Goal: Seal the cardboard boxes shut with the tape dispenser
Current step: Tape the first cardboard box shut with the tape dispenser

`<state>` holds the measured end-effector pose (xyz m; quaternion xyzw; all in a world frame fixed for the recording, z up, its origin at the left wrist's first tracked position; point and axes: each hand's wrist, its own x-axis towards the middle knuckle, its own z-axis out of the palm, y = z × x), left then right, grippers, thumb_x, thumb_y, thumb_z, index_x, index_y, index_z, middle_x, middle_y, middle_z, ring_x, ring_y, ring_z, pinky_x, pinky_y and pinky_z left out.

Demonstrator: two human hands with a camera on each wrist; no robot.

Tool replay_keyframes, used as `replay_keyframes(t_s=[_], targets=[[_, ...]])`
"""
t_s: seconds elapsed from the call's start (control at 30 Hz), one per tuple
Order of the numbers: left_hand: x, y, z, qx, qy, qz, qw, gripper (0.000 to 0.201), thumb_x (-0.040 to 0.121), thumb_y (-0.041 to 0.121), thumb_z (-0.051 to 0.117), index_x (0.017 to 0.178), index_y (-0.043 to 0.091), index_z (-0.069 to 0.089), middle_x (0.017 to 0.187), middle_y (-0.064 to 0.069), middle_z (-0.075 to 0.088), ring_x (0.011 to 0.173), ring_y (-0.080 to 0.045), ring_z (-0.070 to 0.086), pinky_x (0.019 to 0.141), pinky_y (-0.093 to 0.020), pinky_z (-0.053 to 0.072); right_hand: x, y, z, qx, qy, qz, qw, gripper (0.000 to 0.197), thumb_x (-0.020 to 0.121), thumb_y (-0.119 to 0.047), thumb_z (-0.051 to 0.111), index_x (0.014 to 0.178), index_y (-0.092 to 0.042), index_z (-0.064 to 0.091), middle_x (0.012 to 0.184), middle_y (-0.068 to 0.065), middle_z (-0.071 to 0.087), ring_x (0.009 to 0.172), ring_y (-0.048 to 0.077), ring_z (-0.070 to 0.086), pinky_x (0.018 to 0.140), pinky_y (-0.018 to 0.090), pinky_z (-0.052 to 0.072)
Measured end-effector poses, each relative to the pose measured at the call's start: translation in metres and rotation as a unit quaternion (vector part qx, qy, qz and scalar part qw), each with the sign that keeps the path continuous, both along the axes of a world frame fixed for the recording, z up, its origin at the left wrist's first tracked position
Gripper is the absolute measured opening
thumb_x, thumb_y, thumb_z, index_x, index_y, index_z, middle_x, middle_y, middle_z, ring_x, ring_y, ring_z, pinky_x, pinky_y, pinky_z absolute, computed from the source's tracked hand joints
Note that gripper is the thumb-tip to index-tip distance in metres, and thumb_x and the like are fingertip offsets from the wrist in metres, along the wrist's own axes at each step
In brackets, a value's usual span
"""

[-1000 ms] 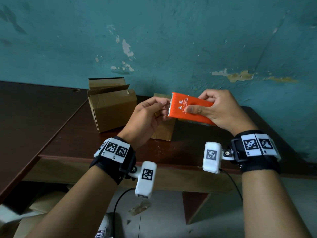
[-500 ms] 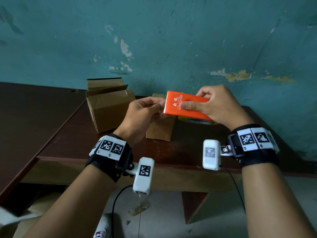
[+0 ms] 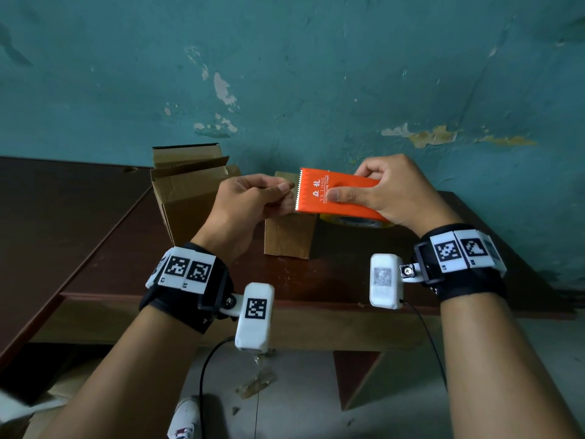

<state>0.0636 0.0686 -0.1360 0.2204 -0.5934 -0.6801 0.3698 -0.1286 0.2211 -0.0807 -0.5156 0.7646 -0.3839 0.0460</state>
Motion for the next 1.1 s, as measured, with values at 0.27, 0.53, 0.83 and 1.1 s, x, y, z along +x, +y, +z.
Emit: replay_keyframes(t_s=[0.27,0.53,0.83,1.1], targets=[[0.003,-0.002,0.001,0.016,-0.01,0.006,1.0,0.011,0.102,0.002,0.064,0.099,-0.003,0.074,0.093,-0.016,0.072,0.084,-0.022,0.071,0.077,-0.028,0.061,-0.006,0.0,-0.005,0.015,0.003,0.001,1.0,0.07,0.054,-0.078,0.084,0.086,-0.017,0.074,0.082,-0.001,0.079,0.075,0.016,0.077,0.079,0.048,0.065],[0.023,-0.016,0.001,0.029,-0.026,0.005,0.999,0.013,0.103,0.003,0.061,0.103,0.001,0.074,0.1,-0.012,0.074,0.09,-0.018,0.073,0.082,-0.027,0.061,-0.029,0.015,-0.011,0.02,-0.025,-0.023,0.999,0.069,0.052,-0.075,0.088,0.084,-0.015,0.075,0.08,-0.001,0.08,0.073,0.017,0.077,0.08,0.047,0.065],[0.029,-0.031,-0.007,0.115,-0.026,0.054,0.992,0.022,0.096,0.005,0.071,0.116,-0.005,0.072,0.083,-0.005,0.075,0.081,-0.014,0.072,0.076,-0.025,0.061,-0.045,0.022,-0.019,0.029,-0.044,-0.034,0.998,0.073,0.05,-0.077,0.088,0.084,-0.013,0.077,0.082,0.002,0.081,0.074,0.023,0.079,0.084,0.054,0.064],[0.017,-0.022,-0.014,0.153,-0.048,0.114,0.98,0.02,0.087,0.009,0.084,0.104,0.001,0.076,0.115,-0.017,0.074,0.097,-0.019,0.074,0.073,-0.021,0.061,-0.053,0.015,-0.03,0.033,-0.038,-0.035,0.998,0.09,0.05,-0.097,0.072,0.078,-0.011,0.078,0.077,0.014,0.076,0.076,0.037,0.074,0.076,0.05,0.058]])
